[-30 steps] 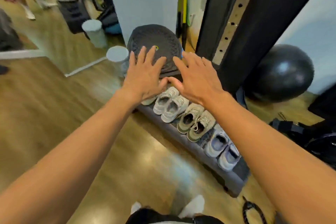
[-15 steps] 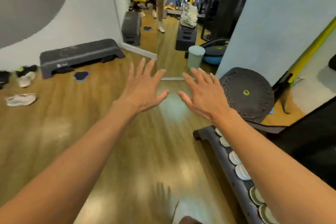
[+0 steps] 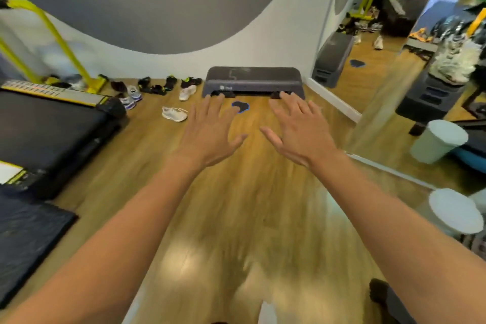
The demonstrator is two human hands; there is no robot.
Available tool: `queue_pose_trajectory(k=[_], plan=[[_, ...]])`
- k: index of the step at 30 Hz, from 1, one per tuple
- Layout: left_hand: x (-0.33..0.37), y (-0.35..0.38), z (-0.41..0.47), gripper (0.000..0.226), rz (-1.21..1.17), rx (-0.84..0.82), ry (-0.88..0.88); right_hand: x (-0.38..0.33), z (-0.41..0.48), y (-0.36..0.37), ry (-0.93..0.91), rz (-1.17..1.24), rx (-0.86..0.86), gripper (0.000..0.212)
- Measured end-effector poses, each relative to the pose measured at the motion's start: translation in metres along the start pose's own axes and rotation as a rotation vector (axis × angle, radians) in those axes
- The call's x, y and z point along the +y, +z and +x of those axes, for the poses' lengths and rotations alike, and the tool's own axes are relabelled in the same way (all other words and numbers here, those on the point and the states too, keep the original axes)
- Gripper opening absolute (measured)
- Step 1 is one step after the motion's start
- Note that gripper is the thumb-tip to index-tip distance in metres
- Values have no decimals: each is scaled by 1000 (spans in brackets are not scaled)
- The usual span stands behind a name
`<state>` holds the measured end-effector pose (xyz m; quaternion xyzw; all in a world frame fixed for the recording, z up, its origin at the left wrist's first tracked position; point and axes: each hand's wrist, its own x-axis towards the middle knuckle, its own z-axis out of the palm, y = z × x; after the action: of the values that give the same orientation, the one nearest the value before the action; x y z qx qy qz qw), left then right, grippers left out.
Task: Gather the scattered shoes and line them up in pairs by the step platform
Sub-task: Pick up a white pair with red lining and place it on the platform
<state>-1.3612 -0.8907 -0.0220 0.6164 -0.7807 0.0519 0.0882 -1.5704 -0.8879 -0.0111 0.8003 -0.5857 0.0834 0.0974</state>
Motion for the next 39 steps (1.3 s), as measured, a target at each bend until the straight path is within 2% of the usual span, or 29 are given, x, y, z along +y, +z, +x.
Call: queue_pose_trajectory(k=[6, 14, 21, 29, 37, 39], plan=[[-71, 15, 34, 65, 28, -23, -171, -32, 97, 32, -181, 73, -19, 67], [-184, 46, 110, 67, 33, -43, -327, -87, 242, 81, -300, 77, -23, 65], [-285, 57, 200, 67, 18, -72, -386, -125, 376, 115, -328, 135, -36, 63], [-386, 102, 310, 63, 15, -69, -444, -162, 530, 199, -335, 194, -123, 62], [-484, 144, 441, 66, 5, -208, -511, -173, 704, 275, -331, 300, -243, 64], [-514, 153, 468, 67, 4, -234, -526, -186, 743, 290, -329, 315, -208, 63]])
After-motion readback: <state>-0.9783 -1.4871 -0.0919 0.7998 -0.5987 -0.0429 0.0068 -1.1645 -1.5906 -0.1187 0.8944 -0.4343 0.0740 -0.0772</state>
